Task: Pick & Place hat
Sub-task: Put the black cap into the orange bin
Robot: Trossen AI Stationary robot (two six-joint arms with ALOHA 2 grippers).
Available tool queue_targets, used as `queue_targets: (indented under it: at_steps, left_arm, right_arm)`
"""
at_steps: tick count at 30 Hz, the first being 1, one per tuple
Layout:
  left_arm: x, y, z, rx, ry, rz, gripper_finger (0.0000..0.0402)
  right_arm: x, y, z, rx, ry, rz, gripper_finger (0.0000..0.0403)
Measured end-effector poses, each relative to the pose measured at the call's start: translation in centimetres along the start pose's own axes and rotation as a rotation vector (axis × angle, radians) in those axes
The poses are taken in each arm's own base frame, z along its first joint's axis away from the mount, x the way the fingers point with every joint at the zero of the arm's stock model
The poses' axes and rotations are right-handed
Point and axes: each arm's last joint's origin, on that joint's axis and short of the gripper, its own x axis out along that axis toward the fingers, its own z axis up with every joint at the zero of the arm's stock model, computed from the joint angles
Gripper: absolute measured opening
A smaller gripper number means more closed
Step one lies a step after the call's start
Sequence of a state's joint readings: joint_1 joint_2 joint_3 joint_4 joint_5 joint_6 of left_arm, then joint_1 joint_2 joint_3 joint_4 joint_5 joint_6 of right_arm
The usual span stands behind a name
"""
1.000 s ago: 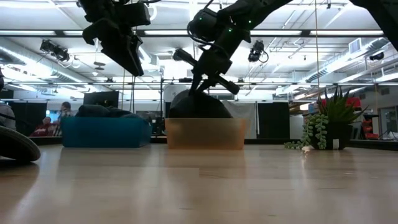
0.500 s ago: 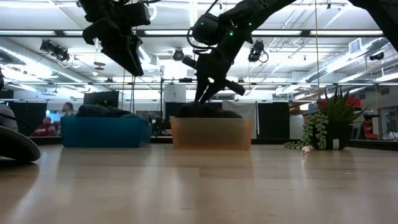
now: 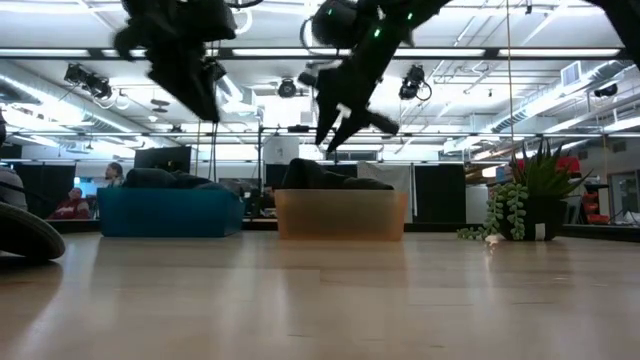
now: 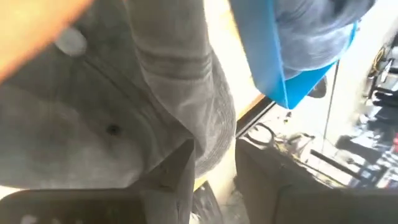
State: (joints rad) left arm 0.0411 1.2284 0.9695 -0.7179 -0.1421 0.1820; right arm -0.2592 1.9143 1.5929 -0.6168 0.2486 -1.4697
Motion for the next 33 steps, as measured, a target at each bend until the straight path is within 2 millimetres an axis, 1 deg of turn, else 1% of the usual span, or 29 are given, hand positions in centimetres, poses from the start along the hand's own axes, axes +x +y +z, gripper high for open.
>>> queue_targets:
  at_steps: [2,4,6,8,10,11,14,16,18,21,26,33]
  left_arm:
    - [-0.4,-0.8,-0.4,0.013,0.027,-0.031,0.0142]
    - [-0.9,-1.5,-0.5,-0.025,0.046,-0.052,0.0142]
    - [-1.6,-2.3,-1.0,-0.037,0.114,-0.074,0.0142]
    - [-2.4,-3.3,-1.0,-0.014,0.142,-0.097,0.0142]
    - [-3.3,-4.3,-1.3,0.049,0.199,-0.140,0.0142]
    - [-3.6,-4.9,-1.4,0.110,0.215,-0.164,0.0142]
    - [-4.3,-6.7,-2.3,0.359,0.261,-0.226,0.0142]
    - [-4.7,-7.7,-2.7,0.461,0.275,-0.256,0.0142]
    - [-5.0,-8.7,-2.8,0.503,0.265,-0.283,0.0142]
    - [-5.2,-10.0,-2.7,0.476,0.235,-0.326,0.0142]
    - [-5.1,-12.2,-2.8,0.391,0.242,-0.331,0.0138]
    - [-3.9,-15.4,-3.4,0.426,0.334,-0.331,0.0120]
  right_arm:
    - [-1.5,0.0,0.2,0.061,-0.026,0.000,0.0118]
    - [-3.2,0.0,0.1,0.151,-0.053,0.002,0.0114]
    - [-5.0,0.0,-0.2,0.280,-0.080,0.008,0.0111]
    - [-6.7,0.2,-0.6,0.415,-0.123,0.032,0.0108]
    - [-8.0,0.3,-0.8,0.539,-0.158,0.052,0.0106]
    - [-8.5,0.4,-1.0,0.587,-0.169,0.069,0.0106]
    - [-9.8,0.9,-0.8,0.650,-0.184,0.102,0.0105]
    - [-10.3,1.2,-0.4,0.653,-0.183,0.125,0.0105]
    - [-10.4,1.3,0.1,0.652,-0.188,0.134,0.0105]
    - [-10.6,1.5,0.7,0.649,-0.192,0.148,0.0105]
    - [-11.0,1.7,1.7,0.629,-0.212,0.149,0.0105]
    - [-11.3,1.9,2.6,0.626,-0.226,0.155,0.0105]
